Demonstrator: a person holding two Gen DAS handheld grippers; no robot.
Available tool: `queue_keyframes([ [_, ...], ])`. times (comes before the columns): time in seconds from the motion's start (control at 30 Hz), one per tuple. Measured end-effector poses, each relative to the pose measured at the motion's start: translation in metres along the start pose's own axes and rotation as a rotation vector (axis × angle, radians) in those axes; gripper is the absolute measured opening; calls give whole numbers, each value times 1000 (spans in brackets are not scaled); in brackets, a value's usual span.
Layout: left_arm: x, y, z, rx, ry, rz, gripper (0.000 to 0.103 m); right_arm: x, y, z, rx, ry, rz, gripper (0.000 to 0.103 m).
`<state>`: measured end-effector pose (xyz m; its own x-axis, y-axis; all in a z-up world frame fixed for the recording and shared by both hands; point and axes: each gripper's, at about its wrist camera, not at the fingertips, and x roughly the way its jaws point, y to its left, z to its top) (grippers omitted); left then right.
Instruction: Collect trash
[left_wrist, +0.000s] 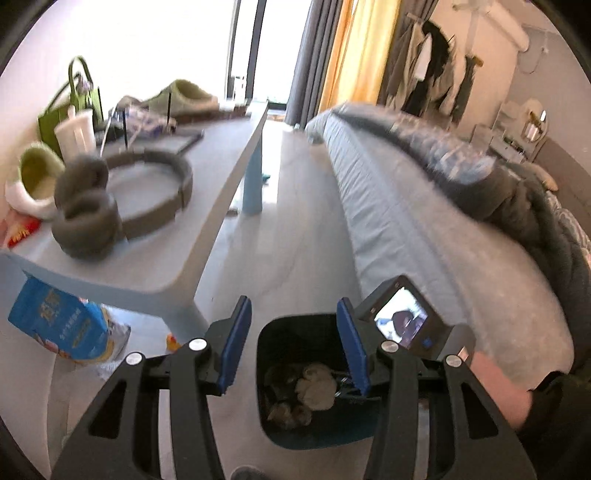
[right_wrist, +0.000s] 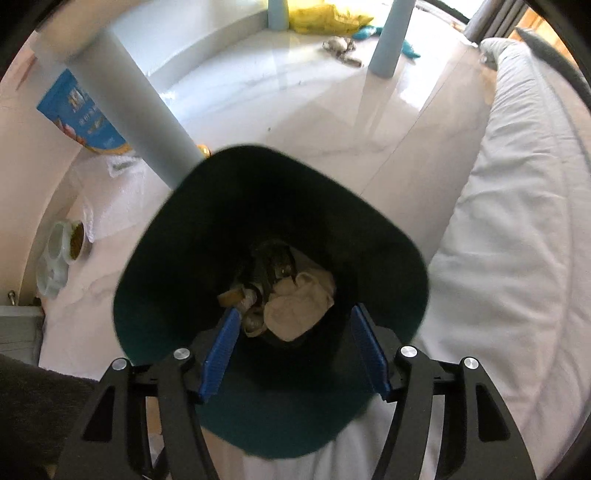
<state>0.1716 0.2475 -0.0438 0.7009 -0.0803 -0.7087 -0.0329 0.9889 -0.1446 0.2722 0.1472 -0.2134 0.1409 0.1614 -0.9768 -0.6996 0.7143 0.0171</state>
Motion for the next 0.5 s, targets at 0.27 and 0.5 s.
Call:
queue_keyframes([
  [0.27, -54, -32, 6, 36, -141, 58, 64, -91, -11, -27, 39, -228, -15, 70],
  [0.5, -89, -72, -7, 115, -237, 97, 91, -175, -44, -77, 122, -461, -95, 80],
])
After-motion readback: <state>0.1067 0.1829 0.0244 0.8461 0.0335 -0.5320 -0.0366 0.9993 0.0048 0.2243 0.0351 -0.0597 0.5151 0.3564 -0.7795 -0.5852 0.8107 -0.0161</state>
